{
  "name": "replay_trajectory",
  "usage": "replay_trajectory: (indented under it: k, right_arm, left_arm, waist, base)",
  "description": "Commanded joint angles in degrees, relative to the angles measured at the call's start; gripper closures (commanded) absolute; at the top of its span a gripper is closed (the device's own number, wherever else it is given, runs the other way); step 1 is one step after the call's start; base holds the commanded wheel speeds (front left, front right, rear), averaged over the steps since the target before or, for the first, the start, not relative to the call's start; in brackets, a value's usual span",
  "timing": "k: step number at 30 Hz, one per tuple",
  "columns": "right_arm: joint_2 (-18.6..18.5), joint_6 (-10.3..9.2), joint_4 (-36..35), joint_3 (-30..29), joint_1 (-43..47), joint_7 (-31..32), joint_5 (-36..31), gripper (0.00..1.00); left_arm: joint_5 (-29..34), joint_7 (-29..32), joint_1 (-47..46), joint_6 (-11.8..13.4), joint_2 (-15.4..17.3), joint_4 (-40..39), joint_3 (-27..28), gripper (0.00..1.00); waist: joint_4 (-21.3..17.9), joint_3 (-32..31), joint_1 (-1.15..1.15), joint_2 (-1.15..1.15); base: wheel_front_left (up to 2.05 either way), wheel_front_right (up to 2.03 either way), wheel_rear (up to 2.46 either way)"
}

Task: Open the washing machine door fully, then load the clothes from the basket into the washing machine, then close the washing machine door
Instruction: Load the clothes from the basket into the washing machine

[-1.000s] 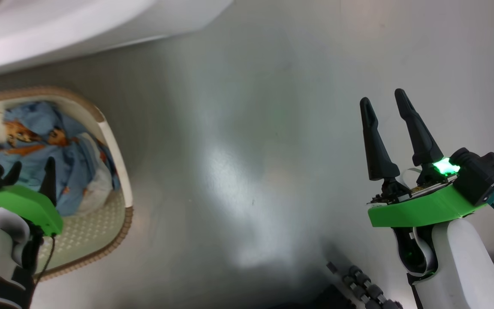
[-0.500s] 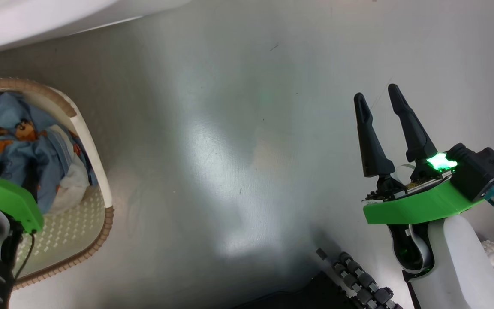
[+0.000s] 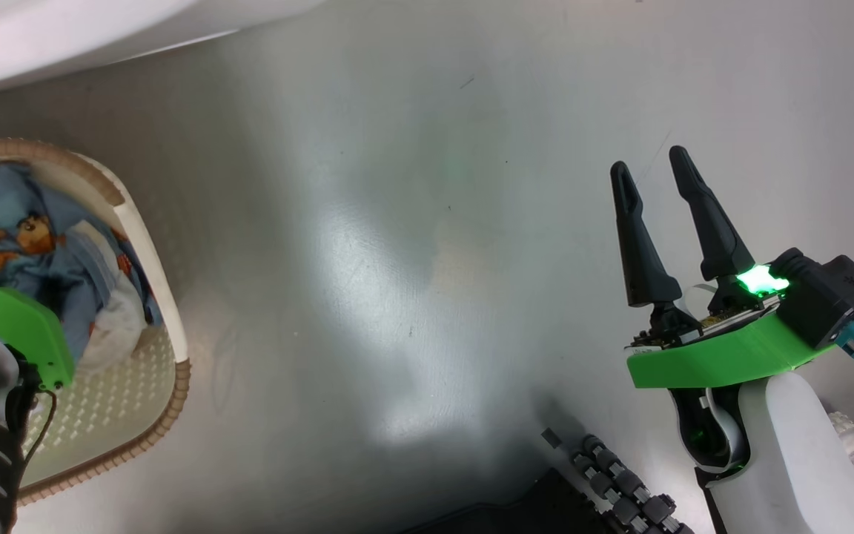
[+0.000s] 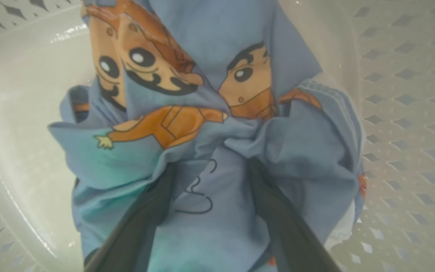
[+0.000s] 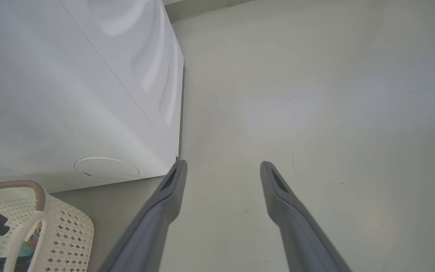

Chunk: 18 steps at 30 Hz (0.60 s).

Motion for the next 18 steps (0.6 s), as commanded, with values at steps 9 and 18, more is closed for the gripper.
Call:
replay_trajectory:
  k: [9, 18]
  right_arm:
    - [-0.03, 0.09, -1.15, 0.9, 1.52, -0.27, 0.06, 0.0]
    - [-0.03, 0.09, -1.06, 0.03, 0.96, -0.27, -0.97, 0.0]
  left_arm:
    - [-0.96, 2.12, 0.35, 1.17, 1.6, 1.54, 1.37, 1.0]
    - [-1.79, -3.49, 0.55, -0.24, -0.13, 1.26, 0.96, 1.0]
  waist:
    - [0.09, 0.57, 0.0, 0.0]
    - [1.77, -1.6, 0.0, 0.0]
  base:
    - [0.0, 0.0, 0.0]
    - [0.0, 0.0, 0.0]
